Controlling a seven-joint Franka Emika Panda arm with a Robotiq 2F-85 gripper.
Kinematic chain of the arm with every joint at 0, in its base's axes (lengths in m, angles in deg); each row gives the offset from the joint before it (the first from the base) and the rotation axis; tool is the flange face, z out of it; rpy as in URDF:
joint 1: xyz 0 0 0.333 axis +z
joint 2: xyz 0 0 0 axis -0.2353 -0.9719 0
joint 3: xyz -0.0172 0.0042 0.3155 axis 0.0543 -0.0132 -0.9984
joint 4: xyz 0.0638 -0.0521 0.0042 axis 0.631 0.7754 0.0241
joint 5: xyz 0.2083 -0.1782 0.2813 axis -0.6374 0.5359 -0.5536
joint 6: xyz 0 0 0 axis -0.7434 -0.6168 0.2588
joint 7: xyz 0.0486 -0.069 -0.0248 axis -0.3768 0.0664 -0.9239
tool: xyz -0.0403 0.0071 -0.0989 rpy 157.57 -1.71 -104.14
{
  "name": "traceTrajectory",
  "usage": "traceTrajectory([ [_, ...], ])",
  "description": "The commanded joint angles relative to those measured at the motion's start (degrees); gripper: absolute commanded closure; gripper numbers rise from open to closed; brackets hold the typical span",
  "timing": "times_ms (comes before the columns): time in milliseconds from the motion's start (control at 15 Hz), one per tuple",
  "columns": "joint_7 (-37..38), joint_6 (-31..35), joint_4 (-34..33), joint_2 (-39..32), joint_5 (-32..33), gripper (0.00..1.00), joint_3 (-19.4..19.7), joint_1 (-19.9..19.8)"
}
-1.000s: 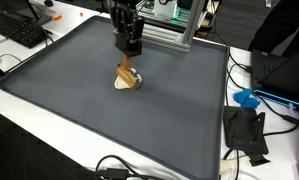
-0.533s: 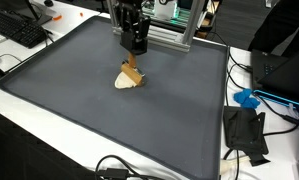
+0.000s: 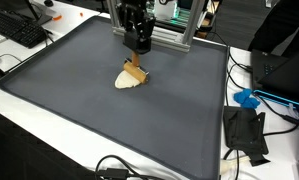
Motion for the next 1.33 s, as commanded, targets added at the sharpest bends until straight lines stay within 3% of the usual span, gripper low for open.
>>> traceTrajectory([
  [0, -5.8, -1.8, 1.5, -0.6, 0.0, 0.76, -0.2, -0.4],
  [667, -25.8, 1.1, 1.8, -0.4, -1.3, 0.76, -1.3, -1.5],
  [1267, -37.2, 0.0, 0.9, 1.0, -1.3, 0.76, -2.2, -1.9],
])
